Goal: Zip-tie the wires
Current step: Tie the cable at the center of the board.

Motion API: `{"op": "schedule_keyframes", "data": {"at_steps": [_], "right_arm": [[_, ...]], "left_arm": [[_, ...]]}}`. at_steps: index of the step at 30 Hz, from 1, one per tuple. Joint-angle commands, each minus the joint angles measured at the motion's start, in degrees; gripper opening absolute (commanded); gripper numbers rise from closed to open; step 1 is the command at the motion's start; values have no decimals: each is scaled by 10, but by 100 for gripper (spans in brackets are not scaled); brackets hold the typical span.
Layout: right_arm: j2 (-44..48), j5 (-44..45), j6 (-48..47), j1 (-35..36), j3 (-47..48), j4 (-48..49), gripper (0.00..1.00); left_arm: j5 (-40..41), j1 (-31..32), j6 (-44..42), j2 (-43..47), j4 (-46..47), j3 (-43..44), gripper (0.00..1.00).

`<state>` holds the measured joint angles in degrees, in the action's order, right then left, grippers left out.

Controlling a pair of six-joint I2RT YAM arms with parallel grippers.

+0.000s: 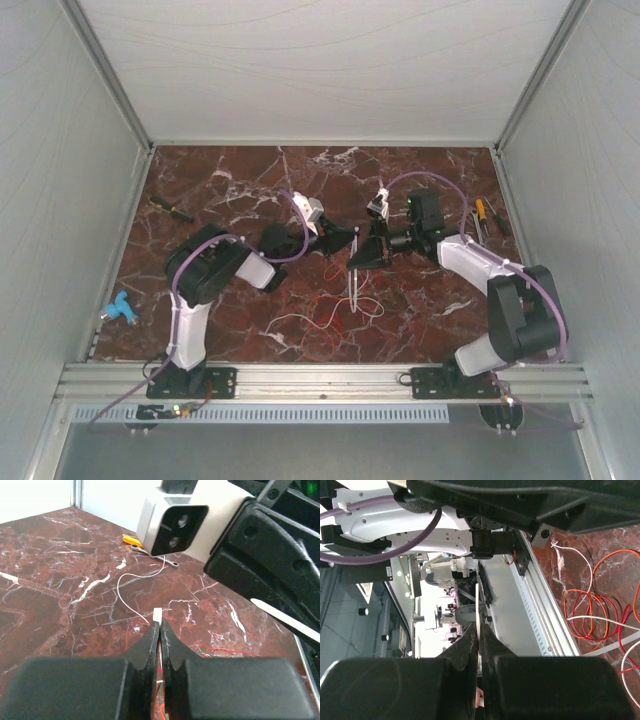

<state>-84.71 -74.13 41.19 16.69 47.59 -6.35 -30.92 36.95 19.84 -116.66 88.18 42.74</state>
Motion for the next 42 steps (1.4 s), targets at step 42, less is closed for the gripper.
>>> {"op": "schedule_keyframes", "data": {"at_steps": [42], "right_arm": [[65, -64, 74, -23, 8, -43, 0]], "left_arm": [[-74, 25, -159, 88, 167, -23, 0]]}}
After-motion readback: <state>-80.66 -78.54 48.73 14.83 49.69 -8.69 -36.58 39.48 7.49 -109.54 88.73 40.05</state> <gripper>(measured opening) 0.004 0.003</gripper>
